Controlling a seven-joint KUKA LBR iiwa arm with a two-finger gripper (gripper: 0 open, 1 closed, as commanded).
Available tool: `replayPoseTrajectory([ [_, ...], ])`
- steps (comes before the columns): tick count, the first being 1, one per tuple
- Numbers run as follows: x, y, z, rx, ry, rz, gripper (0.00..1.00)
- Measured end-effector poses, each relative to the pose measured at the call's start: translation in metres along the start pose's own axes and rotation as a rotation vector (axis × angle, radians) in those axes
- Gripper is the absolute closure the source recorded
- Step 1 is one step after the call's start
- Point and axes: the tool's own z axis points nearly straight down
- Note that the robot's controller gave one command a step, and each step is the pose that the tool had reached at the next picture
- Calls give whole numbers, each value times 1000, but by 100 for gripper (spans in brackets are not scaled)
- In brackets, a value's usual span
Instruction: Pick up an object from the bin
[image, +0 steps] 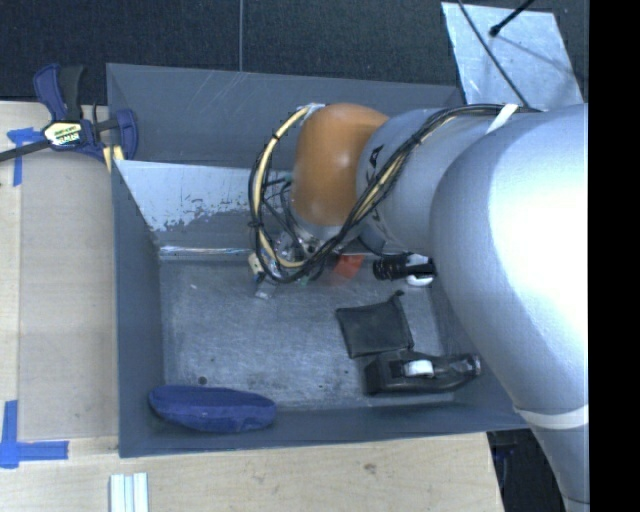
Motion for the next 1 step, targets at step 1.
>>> replayPoseTrajectory([
  [1,16,-19,-154,-1,-6,-4,100],
])
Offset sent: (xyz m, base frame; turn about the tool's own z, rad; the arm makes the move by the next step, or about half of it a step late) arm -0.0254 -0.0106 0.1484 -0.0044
